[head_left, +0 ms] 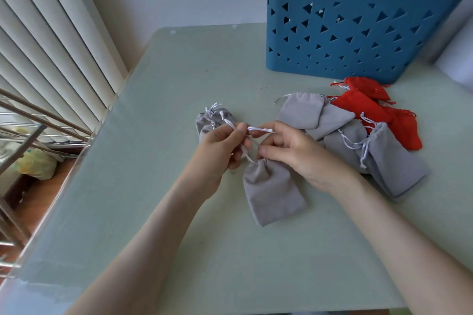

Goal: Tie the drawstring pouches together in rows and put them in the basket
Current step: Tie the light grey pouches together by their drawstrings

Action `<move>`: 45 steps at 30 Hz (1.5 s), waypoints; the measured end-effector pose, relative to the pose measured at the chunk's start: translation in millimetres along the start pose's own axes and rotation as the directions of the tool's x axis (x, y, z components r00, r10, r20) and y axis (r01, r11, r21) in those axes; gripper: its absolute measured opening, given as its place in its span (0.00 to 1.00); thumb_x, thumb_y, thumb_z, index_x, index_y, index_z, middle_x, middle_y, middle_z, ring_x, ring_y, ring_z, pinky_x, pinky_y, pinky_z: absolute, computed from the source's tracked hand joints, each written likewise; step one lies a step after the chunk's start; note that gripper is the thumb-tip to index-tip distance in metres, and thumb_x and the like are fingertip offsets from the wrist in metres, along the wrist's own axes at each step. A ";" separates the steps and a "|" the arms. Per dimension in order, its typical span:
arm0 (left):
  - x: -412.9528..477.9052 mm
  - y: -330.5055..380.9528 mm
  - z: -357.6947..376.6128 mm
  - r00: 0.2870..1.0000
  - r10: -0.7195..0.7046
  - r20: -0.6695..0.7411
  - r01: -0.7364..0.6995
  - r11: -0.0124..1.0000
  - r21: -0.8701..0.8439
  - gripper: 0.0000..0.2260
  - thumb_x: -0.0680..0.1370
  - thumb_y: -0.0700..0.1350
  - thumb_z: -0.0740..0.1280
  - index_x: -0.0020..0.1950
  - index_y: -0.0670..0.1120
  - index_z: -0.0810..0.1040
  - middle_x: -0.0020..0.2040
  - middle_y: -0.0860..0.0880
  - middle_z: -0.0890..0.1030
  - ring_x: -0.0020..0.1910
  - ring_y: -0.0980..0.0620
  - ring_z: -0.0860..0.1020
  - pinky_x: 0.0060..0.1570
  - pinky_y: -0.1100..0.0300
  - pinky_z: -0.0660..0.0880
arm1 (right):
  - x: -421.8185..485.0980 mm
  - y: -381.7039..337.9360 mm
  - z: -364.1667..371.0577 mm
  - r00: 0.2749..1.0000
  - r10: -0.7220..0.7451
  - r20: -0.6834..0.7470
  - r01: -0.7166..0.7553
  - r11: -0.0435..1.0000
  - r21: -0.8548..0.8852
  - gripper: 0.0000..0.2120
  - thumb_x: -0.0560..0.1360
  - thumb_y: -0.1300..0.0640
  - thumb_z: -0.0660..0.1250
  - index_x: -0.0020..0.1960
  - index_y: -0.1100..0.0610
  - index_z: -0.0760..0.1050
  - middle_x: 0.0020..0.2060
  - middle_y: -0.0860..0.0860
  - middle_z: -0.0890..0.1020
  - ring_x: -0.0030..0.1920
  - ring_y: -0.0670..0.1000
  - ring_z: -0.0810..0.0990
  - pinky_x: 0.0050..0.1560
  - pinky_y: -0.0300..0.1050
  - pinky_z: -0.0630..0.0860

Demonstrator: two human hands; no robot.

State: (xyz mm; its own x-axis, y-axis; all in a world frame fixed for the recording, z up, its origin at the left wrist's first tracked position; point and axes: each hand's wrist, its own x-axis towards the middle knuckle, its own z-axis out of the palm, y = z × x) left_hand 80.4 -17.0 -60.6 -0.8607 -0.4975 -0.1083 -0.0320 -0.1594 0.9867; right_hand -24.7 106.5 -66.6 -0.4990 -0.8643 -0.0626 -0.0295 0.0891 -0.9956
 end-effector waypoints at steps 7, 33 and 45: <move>-1.4 2.1 -2.8 0.995 0.086 0.053 -0.092 0.987 0.128 0.07 0.79 0.38 0.64 0.40 0.44 0.77 0.28 0.57 0.76 0.25 0.60 0.65 0.27 0.71 0.61 | 1.8 -3.1 -3.5 0.992 0.091 -0.088 -0.076 0.984 0.163 0.10 0.76 0.69 0.61 0.50 0.56 0.76 0.31 0.49 0.79 0.35 0.46 0.76 0.39 0.38 0.71; 5.1 -29.3 -2.9 0.769 0.632 0.096 -0.408 0.369 0.835 0.13 0.76 0.55 0.61 0.45 0.45 0.75 0.38 0.49 0.78 0.39 0.55 0.70 0.34 0.59 0.67 | 4.9 -1.9 -4.6 0.997 0.056 0.053 -0.063 0.986 0.155 0.12 0.75 0.65 0.60 0.50 0.57 0.82 0.43 0.63 0.79 0.38 0.50 0.78 0.41 0.43 0.69; 3.0 -25.1 -5.7 0.795 0.605 0.047 -0.365 0.415 0.834 0.20 0.75 0.51 0.50 0.53 0.44 0.79 0.45 0.45 0.81 0.44 0.45 0.76 0.36 0.52 0.73 | 7.8 3.5 -4.5 0.971 -0.016 -0.237 0.016 1.000 0.000 0.10 0.79 0.64 0.61 0.41 0.58 0.74 0.31 0.49 0.77 0.31 0.43 0.72 0.34 0.35 0.69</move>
State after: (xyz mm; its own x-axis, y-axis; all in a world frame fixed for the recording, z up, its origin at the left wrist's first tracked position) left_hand 81.4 -19.4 -86.3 -0.7273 -0.4519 0.5166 -0.1228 0.8262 0.5498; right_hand -32.6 102.2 -70.3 -0.6893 -0.7240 -0.0283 -0.0379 0.0750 -0.9965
